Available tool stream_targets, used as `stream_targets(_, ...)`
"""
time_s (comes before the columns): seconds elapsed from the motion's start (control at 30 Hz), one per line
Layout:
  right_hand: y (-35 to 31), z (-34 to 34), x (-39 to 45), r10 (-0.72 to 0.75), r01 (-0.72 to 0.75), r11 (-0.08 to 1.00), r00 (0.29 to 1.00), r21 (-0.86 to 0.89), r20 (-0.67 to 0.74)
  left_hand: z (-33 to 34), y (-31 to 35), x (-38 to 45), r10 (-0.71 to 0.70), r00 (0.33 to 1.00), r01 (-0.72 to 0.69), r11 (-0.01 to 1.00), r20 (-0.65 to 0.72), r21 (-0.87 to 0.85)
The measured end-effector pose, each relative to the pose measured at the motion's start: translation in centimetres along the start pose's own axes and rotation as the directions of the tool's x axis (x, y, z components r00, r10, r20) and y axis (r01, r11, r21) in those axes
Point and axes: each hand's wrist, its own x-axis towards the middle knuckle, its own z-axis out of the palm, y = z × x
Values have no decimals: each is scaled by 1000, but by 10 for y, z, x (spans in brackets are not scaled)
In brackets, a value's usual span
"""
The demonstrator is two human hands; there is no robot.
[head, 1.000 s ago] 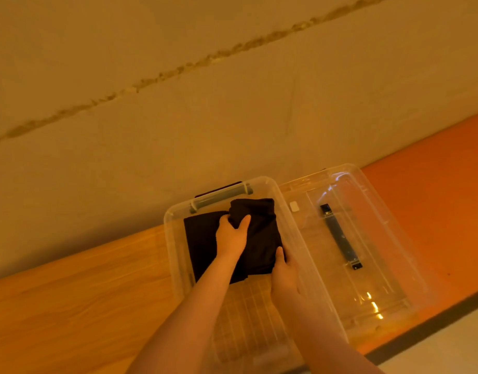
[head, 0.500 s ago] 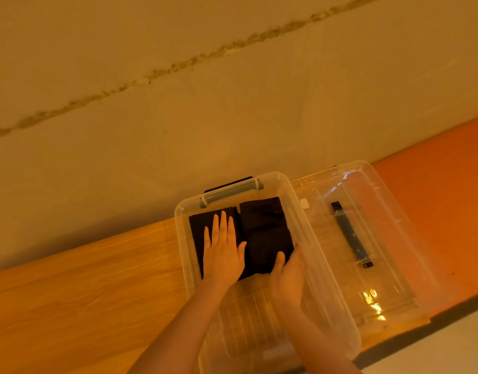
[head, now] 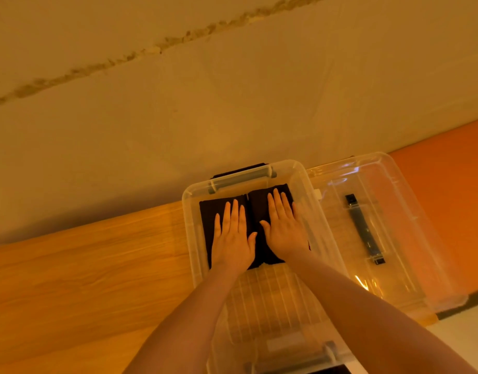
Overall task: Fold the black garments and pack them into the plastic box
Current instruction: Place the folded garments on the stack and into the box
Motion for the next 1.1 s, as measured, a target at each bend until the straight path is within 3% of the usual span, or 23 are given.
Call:
stream_targets(0.27,-3,3,11,-48,47,999,999,-10,-15,8,-2,3,-51,998,51,999,-43,4)
stream_targets(0.5,-6,-2,11,-9,10,999,999,-34,40,3,-1,2,-53,999,53,998,6,29)
stream_targets(0.7,-8,-19,6,-69,71,997,993,-24,96,-14,1,3,-5,996,5,1000,93,-2)
stream_targets(0.77,-8,-38,-2,-47,48,999,998,-13,34,-26,-1,3,27,997,-27,1000,72,-13)
stream_targets(0.8,-8,-48,-10,-46,44,999,997,-30,-61,-33,-5,4,41,999,-41,999,33,8)
stream_targets(0.9,-5,-74,-35,5,-28,996,969,-89,-246,-56,-29,5,35,997,-24,989,-75,147)
stream_targets(1.03,9,-81,-45,257,-263,965,954,-18,-152,-67,-58,7,8,1000,-5,974,-13,228)
stream_targets(1.1,15,-76,-45,268,-271,962,961,-40,-65,-67,-62,6,9,1000,-10,969,8,247)
